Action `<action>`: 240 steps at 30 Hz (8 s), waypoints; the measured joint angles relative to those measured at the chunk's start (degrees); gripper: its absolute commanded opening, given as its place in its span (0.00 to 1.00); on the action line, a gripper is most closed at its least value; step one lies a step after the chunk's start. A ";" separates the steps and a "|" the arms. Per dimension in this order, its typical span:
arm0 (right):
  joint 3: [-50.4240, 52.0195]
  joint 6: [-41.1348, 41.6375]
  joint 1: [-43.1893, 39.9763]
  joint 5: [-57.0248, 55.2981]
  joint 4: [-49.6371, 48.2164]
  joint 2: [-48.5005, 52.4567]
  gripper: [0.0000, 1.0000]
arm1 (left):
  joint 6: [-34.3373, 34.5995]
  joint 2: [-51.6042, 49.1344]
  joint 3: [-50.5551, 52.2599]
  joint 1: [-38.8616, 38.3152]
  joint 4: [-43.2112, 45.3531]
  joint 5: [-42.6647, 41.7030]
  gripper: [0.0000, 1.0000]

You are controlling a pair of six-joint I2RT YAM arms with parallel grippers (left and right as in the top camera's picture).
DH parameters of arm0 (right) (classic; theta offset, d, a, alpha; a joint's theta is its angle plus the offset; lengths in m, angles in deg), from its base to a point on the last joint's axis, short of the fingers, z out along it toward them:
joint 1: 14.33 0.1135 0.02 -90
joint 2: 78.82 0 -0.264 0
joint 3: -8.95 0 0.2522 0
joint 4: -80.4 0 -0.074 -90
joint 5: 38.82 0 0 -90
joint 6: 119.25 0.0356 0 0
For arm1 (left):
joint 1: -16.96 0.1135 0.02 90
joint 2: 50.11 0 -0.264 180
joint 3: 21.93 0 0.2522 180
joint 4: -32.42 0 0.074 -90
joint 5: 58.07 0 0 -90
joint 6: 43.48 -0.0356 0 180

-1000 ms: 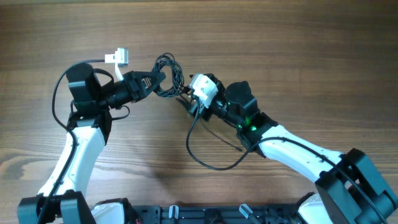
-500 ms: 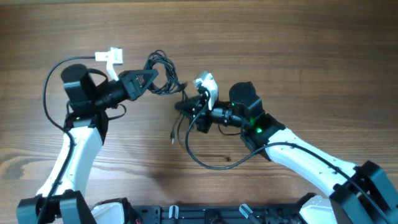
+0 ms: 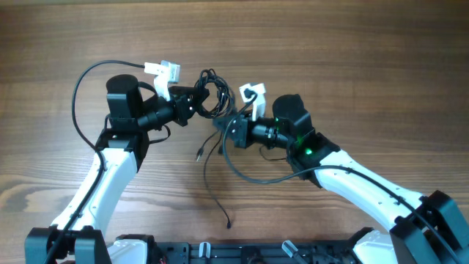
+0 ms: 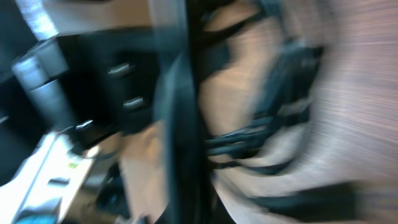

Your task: Untangle cables

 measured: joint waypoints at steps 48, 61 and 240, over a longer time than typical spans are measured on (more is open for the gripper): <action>-0.72 -45.27 -5.66 5.46 -1.51 7.85 0.04 | -2.45 0.00 0.00 -0.15 -4.96 3.61 0.04; -0.35 -2.45 -6.14 28.89 -20.20 8.66 0.04 | -5.49 0.00 0.00 -0.50 -5.27 3.34 0.04; -0.81 -24.85 -33.53 -11.08 -4.24 8.26 0.95 | -10.23 -1.05 -1.05 -14.12 -8.33 -37.59 0.04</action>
